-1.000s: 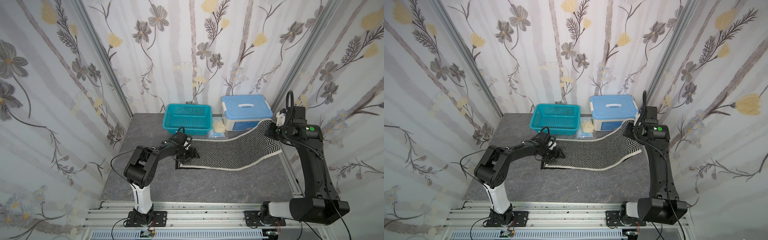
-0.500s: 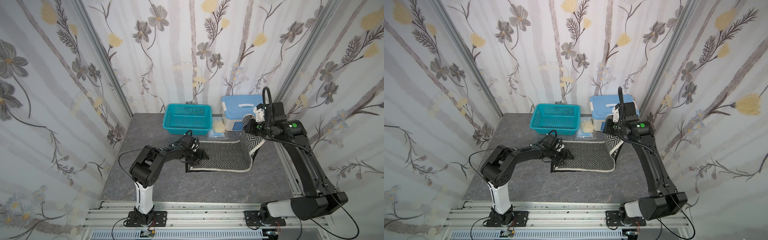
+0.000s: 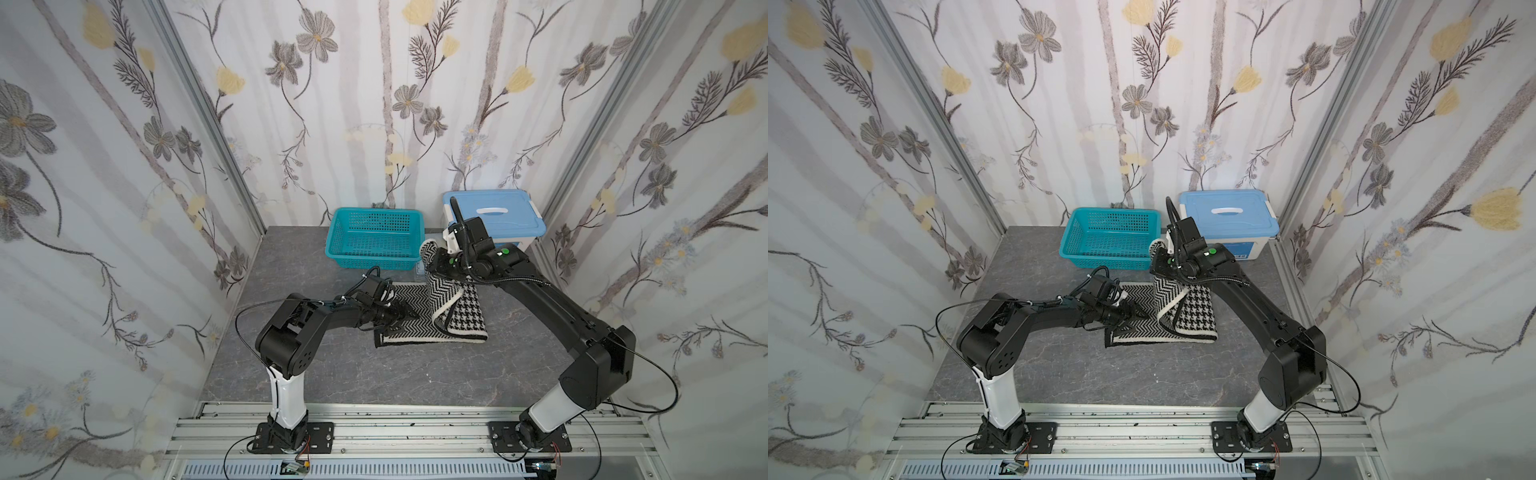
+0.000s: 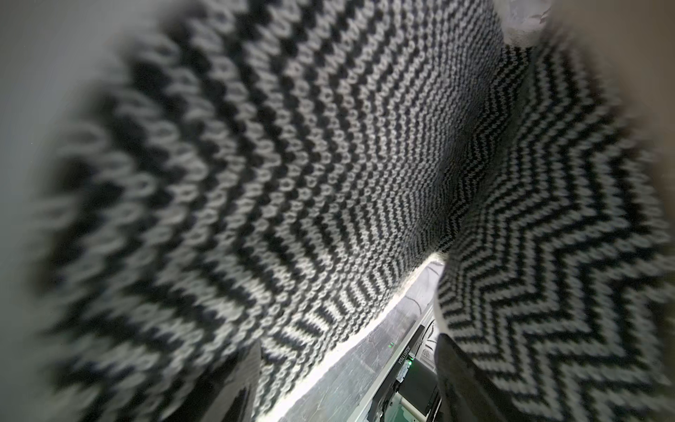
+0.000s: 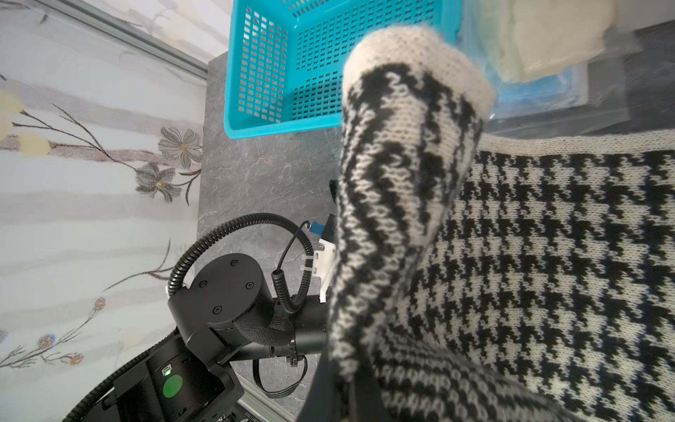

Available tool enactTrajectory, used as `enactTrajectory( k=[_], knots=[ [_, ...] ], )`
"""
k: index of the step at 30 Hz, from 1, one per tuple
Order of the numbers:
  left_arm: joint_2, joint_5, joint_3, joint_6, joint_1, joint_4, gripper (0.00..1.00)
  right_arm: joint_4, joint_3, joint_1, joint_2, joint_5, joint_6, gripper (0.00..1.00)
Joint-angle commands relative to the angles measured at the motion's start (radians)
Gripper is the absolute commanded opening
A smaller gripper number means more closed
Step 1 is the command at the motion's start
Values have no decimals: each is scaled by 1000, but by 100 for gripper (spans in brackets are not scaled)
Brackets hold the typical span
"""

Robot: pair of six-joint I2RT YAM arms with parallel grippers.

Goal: Roll up the scarf and place it into the basket
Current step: Fold the scarf at the center of the board.

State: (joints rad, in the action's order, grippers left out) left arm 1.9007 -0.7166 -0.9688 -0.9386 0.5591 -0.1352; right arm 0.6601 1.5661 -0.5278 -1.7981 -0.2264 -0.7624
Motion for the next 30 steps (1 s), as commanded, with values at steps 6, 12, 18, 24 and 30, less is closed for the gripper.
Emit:
enactTrajectory(
  k=[6, 12, 18, 24, 30],
  knots=[
    [18, 41, 42, -54, -42, -10, 77, -120, -1, -53, -117, 56, -79, 0],
    [13, 42, 37, -85, -49, -31, 82, -113, 10, -69, -194, 55, -89, 0],
    [-67, 74, 23, -27, -74, 94, 88, -134, 30, -69, -227, 17, -111, 0],
    [-147, 91, 23, 61, -109, 230, 100, -149, 35, -74, -262, -52, -134, 10],
    [-203, 84, 58, 60, -140, 241, 100, -211, 46, -84, -309, -123, -175, 22]
  ],
)
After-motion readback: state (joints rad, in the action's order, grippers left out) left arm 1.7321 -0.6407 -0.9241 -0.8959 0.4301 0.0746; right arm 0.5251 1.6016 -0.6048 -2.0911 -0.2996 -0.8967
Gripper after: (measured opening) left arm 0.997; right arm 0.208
